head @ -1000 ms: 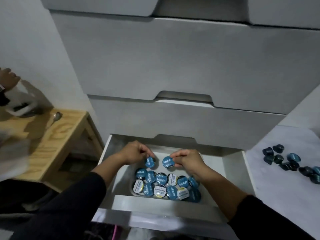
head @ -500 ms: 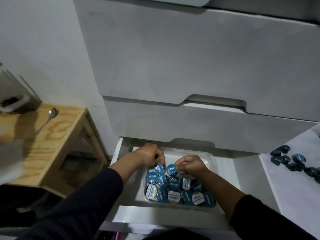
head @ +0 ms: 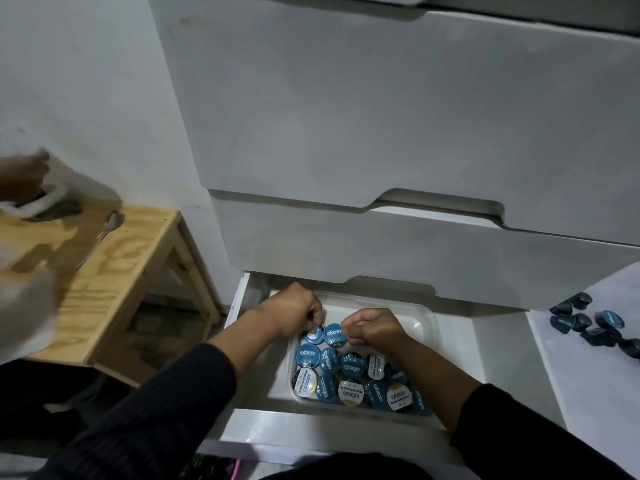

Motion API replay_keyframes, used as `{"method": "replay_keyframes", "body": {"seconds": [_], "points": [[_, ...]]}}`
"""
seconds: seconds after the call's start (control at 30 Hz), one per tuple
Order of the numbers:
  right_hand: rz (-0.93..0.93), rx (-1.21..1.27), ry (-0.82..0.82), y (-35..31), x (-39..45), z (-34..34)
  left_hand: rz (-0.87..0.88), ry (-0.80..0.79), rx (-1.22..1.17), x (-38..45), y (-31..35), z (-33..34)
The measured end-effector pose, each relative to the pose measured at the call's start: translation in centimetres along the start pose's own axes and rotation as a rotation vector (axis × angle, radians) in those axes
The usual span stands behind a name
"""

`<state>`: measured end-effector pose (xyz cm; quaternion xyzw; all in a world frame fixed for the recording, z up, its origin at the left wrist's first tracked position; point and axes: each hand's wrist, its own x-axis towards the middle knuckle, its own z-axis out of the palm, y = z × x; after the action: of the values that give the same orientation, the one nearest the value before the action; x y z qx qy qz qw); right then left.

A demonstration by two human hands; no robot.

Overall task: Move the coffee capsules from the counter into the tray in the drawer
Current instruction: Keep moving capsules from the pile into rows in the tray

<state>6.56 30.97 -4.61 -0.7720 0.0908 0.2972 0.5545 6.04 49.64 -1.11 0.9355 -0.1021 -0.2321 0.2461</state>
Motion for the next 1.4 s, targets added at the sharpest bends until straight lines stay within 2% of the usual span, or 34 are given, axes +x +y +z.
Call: {"method": "replay_keyframes", "body": {"seconds": [0.37,0.53,0.73,0.87,0.97,1.07,1.3,1.4], "points": [[0.018,-0.034,-0.022,-0.2,-0.6,0.3,-0.035,0.043,0.070,-1.2,0.5,0.2],[-0.159,-0.451,0.078,-0.4,-1.7,0.7,-0.090,0.143,0.115,-2.9,1.0,0.7],[-0.395,-0.852,0.120,-1.1,-4.6,2.2,-0.211,0.329,0.156,-5.5,3.2,3.1],[-0.577,-1.041,0.300,-1.2,-6.9,2.7,-0.265,0.475,0.113,-6.6,4.9,5.0],[-0.729,-1.013,0.478,-0.7,-8.5,2.6,-0.262,0.565,0.139,-7.3,6.2,6.0],[-0.744,-1.041,0.534,-0.4,-9.7,2.1,-0.278,0.636,0.086,-7.9,7.6,6.2],[-0.838,-0.946,0.630,2.0,-12.3,-4.9,-0.158,0.630,0.067,-6.4,15.0,7.5],[-1.000,-0.979,0.809,3.8,-13.2,-10.0,-0.059,0.665,0.036,-4.4,19.5,8.7]]}}
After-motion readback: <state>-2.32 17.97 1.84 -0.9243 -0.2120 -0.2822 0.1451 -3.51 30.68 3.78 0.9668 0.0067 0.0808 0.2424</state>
